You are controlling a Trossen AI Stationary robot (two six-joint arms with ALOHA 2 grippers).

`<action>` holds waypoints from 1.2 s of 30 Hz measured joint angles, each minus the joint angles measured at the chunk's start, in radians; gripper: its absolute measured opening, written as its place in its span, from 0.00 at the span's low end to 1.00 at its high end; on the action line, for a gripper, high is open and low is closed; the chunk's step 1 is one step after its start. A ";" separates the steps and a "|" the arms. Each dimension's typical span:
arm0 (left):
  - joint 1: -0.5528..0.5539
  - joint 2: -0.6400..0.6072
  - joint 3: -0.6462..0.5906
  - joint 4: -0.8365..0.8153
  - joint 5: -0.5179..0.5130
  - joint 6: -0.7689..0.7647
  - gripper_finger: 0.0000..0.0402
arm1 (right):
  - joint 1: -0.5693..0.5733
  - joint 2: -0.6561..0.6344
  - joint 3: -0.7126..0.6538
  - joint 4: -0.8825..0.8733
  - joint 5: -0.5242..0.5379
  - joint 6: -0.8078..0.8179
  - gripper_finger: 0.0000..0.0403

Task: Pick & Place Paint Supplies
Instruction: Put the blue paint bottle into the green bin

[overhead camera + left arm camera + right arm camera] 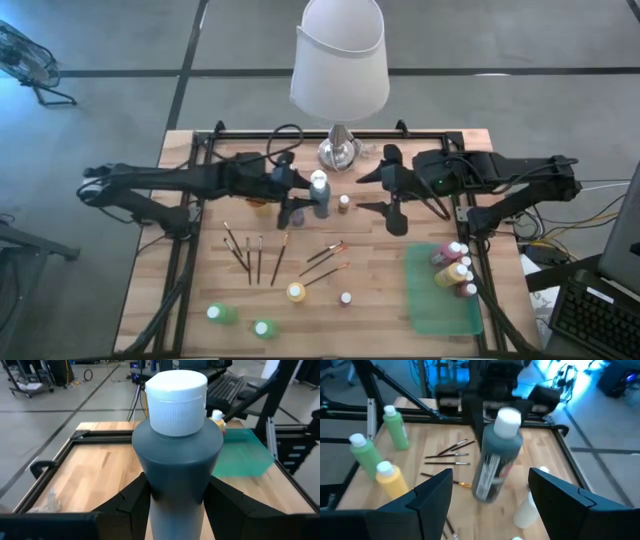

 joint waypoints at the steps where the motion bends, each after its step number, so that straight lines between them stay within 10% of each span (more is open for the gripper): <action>1: 0.000 0.019 0.000 0.024 0.001 0.000 0.41 | 0.000 0.000 -0.002 0.002 0.003 -0.001 0.63; 16: -0.030 0.250 0.142 0.131 0.004 0.023 0.41 | 0.000 0.065 -0.020 0.034 0.088 -0.003 0.73; 36: -0.044 0.268 0.171 0.139 0.001 0.045 0.41 | 0.000 0.079 -0.020 0.002 0.109 0.026 0.43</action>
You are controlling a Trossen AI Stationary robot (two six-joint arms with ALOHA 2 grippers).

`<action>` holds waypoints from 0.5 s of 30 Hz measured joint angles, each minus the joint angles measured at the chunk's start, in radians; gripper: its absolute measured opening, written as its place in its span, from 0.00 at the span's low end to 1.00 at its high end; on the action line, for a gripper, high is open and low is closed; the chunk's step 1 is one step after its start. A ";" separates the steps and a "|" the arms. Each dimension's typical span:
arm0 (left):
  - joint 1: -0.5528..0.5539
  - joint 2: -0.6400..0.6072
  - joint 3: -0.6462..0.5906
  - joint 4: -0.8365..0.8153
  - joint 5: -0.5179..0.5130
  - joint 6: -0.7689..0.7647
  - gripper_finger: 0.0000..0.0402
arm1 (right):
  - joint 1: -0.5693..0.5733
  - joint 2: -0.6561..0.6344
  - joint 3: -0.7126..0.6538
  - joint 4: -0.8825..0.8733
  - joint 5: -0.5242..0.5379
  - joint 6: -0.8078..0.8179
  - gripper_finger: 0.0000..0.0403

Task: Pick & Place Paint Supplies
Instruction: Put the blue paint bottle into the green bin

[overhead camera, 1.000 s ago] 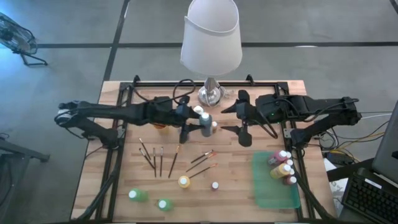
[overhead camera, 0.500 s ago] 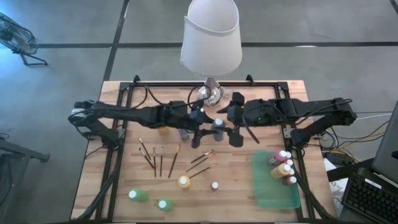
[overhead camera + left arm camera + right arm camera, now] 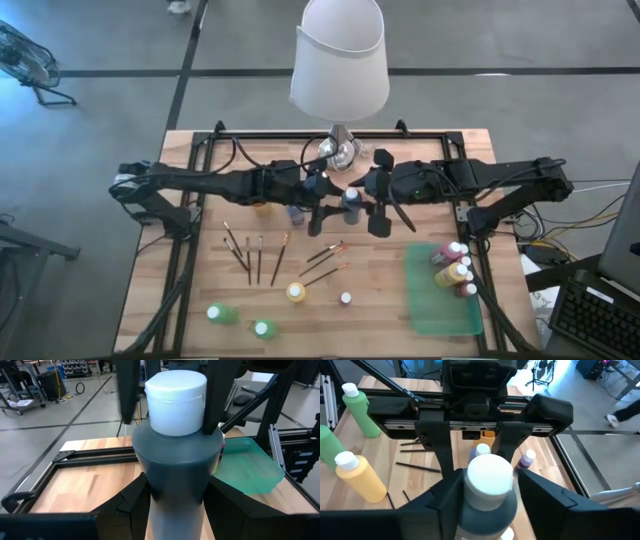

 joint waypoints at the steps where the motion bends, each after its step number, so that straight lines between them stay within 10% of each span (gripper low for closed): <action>1: 0.000 0.000 0.000 0.000 0.000 0.000 0.41 | 0.000 0.000 0.000 0.000 -0.001 0.000 0.39; 15: 0.000 -0.002 -0.001 0.000 -0.005 0.004 0.43 | 0.000 0.000 0.000 0.001 -0.003 0.004 0.28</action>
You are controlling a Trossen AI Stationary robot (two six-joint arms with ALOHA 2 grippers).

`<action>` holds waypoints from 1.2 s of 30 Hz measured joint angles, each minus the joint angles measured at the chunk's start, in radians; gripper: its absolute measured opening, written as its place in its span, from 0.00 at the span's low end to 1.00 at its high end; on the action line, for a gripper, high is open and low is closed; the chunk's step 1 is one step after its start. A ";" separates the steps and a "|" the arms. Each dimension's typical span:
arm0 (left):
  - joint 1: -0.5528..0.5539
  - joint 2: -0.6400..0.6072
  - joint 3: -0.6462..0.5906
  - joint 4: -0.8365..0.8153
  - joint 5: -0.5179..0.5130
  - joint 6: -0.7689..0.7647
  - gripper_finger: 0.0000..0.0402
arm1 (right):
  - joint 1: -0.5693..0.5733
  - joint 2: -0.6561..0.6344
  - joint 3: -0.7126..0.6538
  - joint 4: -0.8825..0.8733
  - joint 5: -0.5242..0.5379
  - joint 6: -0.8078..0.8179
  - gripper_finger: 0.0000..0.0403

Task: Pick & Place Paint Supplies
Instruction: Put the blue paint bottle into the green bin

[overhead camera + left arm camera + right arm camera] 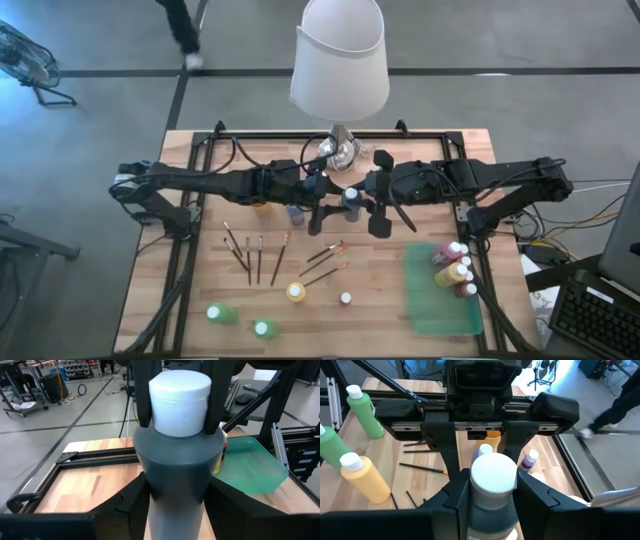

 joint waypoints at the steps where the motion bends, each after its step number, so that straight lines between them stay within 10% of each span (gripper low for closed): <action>1: 0.000 0.000 0.000 0.000 0.000 -0.008 0.45 | 0.000 0.000 0.000 0.000 0.000 0.000 0.28; 12: -0.002 -0.060 0.000 -0.095 -0.028 -0.058 0.74 | 0.001 0.000 0.020 -0.096 0.010 0.020 0.28; 25: 0.000 -0.160 -0.015 -0.219 -0.083 -0.050 0.72 | 0.139 -0.031 0.087 -0.328 0.023 0.261 0.28; 36: 0.002 -0.159 -0.040 -0.207 -0.092 -0.032 0.72 | 0.472 -0.034 0.083 -0.467 0.337 0.629 0.28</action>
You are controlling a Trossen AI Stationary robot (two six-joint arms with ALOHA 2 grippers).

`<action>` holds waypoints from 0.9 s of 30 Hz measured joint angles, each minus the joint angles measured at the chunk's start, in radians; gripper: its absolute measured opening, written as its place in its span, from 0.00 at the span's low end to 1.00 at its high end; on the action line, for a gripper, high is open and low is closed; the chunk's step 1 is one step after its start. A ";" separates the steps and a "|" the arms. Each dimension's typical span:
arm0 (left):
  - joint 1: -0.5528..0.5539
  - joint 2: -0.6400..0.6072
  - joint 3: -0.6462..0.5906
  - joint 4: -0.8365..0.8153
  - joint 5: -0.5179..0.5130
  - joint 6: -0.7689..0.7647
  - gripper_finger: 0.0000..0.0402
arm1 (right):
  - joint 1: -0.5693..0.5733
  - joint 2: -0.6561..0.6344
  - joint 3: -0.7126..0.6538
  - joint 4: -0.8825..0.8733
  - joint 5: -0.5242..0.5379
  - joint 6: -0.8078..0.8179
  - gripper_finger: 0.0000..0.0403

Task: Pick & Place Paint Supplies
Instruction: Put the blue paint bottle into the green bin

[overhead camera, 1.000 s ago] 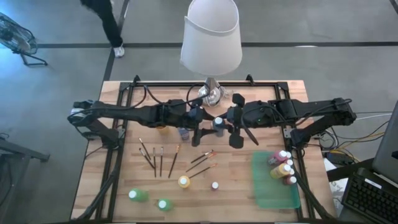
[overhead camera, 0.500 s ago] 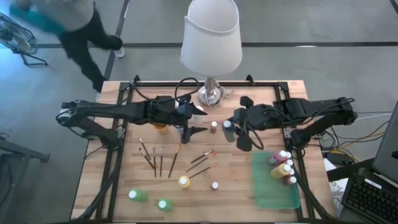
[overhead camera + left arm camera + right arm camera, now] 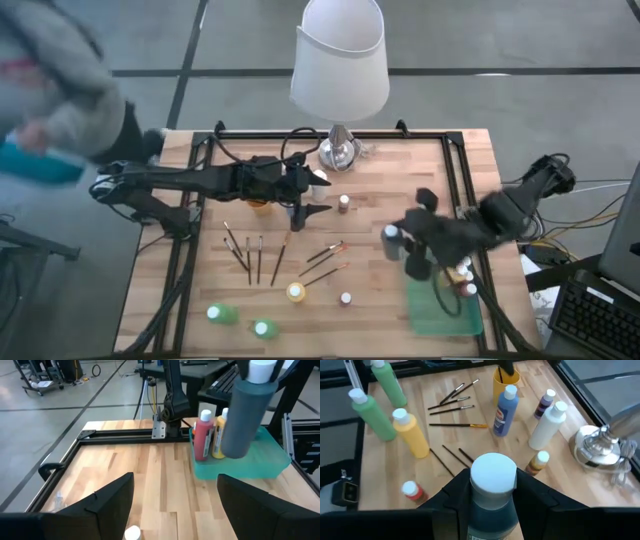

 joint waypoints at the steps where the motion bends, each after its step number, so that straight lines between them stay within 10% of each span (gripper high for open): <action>1: 0.000 0.000 0.000 0.000 0.000 0.000 0.72 | 0.034 0.000 -0.001 -0.023 0.030 0.052 0.28; 12: 0.000 0.000 0.000 0.021 0.000 0.002 0.72 | 0.297 0.047 -0.025 -0.172 0.209 0.526 0.28; 27: 0.000 0.001 -0.001 0.082 0.000 0.000 0.72 | 0.567 0.252 -0.026 -0.449 0.148 1.250 0.28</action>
